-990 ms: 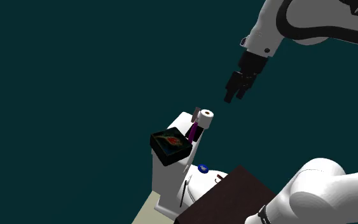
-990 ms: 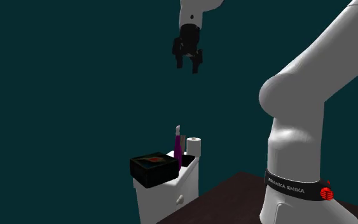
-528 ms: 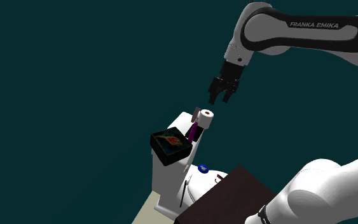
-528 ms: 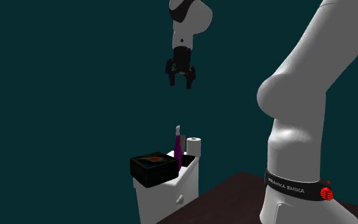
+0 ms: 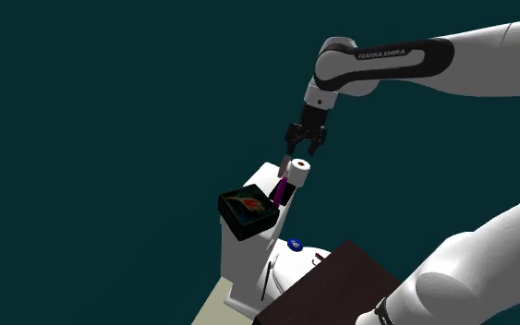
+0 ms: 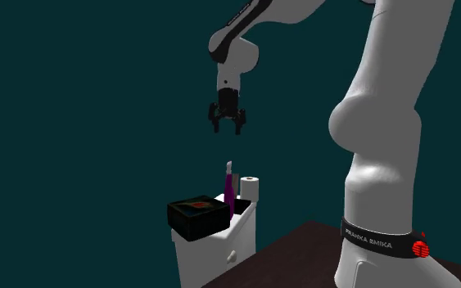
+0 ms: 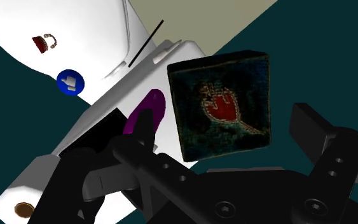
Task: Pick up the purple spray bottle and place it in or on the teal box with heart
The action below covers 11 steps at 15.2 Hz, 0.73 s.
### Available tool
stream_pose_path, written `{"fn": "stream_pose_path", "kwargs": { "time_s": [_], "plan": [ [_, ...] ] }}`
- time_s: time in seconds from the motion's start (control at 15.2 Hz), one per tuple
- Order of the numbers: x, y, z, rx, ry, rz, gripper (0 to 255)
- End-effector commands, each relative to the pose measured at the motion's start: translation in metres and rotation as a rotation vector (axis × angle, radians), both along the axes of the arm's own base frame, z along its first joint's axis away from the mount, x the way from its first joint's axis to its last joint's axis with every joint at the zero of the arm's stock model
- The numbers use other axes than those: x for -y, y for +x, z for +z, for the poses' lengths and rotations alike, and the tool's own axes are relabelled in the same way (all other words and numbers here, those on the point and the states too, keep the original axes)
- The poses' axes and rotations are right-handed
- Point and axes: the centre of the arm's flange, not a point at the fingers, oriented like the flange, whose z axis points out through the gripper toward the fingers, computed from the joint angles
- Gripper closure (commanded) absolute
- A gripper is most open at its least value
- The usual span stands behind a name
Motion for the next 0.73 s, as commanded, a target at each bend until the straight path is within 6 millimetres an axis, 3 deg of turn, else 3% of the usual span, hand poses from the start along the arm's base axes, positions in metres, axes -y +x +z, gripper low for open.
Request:
{"fn": "stream_pose_path", "kwargs": {
  "time_s": [0.0, 0.66],
  "plan": [
    [0.013, 0.017, -0.02, -0.018, 0.006, -0.033, 0],
    [0.08, 0.092, -0.12, -0.106, 0.034, -0.195, 0]
  ]
}}
